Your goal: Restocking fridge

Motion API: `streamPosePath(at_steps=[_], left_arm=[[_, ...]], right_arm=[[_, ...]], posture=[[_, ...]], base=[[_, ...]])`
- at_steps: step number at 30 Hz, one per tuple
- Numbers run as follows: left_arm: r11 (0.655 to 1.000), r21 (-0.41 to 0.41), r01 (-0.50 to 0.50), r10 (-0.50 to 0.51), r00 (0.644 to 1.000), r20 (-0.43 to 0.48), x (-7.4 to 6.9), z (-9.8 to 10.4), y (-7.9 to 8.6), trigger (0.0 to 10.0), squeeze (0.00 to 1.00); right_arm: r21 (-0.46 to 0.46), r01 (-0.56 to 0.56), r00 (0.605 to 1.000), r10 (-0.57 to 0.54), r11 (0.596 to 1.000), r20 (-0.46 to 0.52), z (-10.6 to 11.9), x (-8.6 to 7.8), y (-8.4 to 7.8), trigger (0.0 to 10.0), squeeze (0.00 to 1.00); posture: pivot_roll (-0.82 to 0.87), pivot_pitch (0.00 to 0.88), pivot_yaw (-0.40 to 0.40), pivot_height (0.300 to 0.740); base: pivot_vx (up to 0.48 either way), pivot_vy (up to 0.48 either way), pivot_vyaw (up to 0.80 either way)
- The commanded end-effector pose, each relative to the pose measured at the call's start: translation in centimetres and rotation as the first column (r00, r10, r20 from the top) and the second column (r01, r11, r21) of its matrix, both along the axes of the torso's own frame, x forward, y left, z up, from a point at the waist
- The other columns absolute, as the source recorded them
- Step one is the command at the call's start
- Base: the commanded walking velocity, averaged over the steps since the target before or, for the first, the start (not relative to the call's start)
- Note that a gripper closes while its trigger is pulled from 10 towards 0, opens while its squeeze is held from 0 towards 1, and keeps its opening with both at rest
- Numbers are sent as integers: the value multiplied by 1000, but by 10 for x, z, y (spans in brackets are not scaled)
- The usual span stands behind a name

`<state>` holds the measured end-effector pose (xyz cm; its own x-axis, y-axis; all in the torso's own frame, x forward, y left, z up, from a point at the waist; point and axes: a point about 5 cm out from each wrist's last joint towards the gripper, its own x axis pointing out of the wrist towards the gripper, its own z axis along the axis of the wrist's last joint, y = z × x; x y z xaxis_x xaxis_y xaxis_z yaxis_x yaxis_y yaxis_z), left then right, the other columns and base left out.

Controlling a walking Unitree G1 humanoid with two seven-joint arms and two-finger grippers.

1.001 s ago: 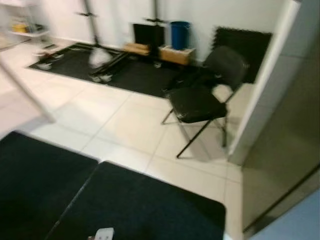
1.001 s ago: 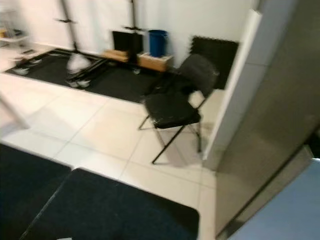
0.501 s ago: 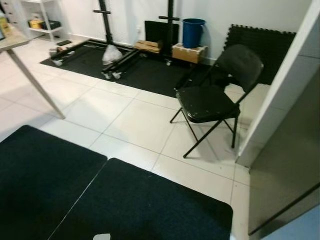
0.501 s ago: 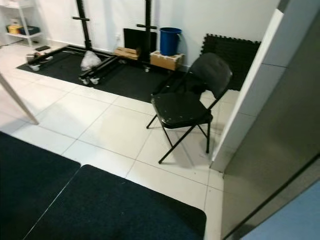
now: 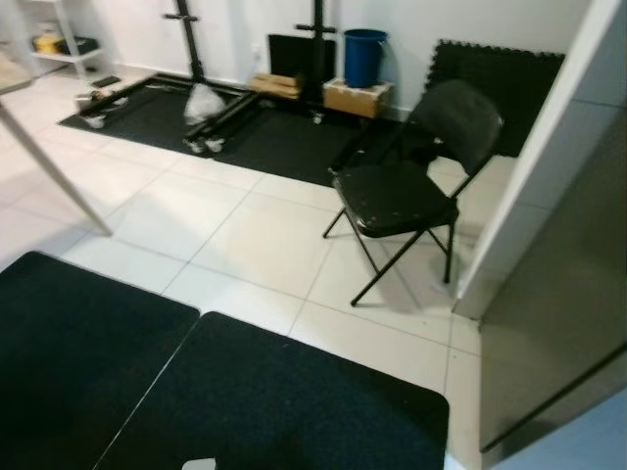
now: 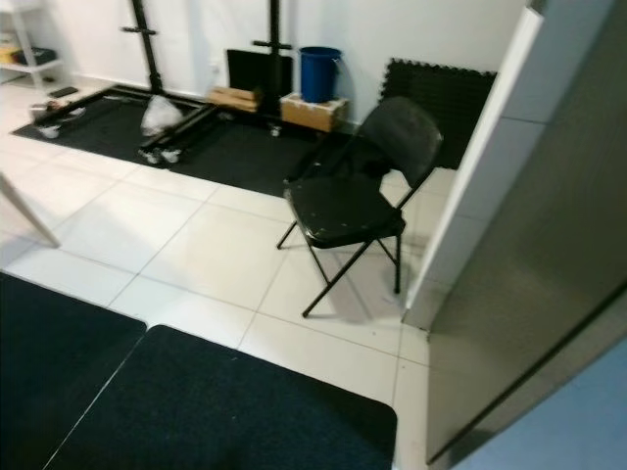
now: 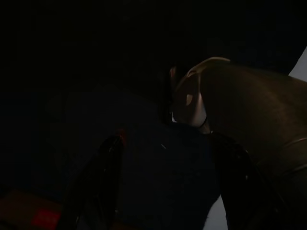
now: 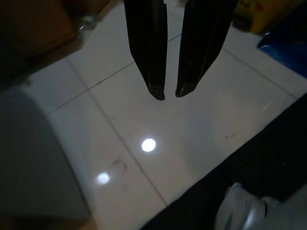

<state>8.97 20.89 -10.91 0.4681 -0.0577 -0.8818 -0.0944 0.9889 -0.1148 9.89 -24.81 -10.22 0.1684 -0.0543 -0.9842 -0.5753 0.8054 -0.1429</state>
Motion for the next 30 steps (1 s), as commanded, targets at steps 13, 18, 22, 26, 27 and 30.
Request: streamPosePath(at_steps=[13,18,22,26,27,30], left_arm=[[999,-15,31,-32,999,-16,-1,-2,-6,10000,0],[999,-14,33,-33,999,-18,-2,-2,-6,10000,0],[999,-13,33,-33,999,-19,-1,-2,-7,10000,0],[999,-12,32,-32,999,-23,-1,-2,-7,10000,0],[999,-12,32,-32,999,-23,-1,-2,-7,10000,0],[1000,-10,30,-30,999,-28,-2,-2,-6,10000,0]], right_arm=[[-25,5,999,-7,1000,-53,1,-1,-5,10000,0],[-26,10,998,-12,1000,-57,1,0,-3,10000,0],[-21,14,998,-16,1000,-62,0,-1,-2,10000,0],[-19,21,997,-22,1000,-72,0,-4,-3,10000,0],[-19,21,997,-22,1000,-72,0,-4,-3,10000,0],[-24,23,997,-25,999,-77,0,-7,-5,10000,0]], posture=[[-85,0,-58,740],[-83,0,-59,740],[-84,0,-58,740],[-85,0,-56,740],[-85,0,-56,740],[-85,0,-56,740]], base=[[0,0,-800],[0,0,-800],[0,0,-800],[0,0,-800],[0,0,-800],[0,0,-800]])
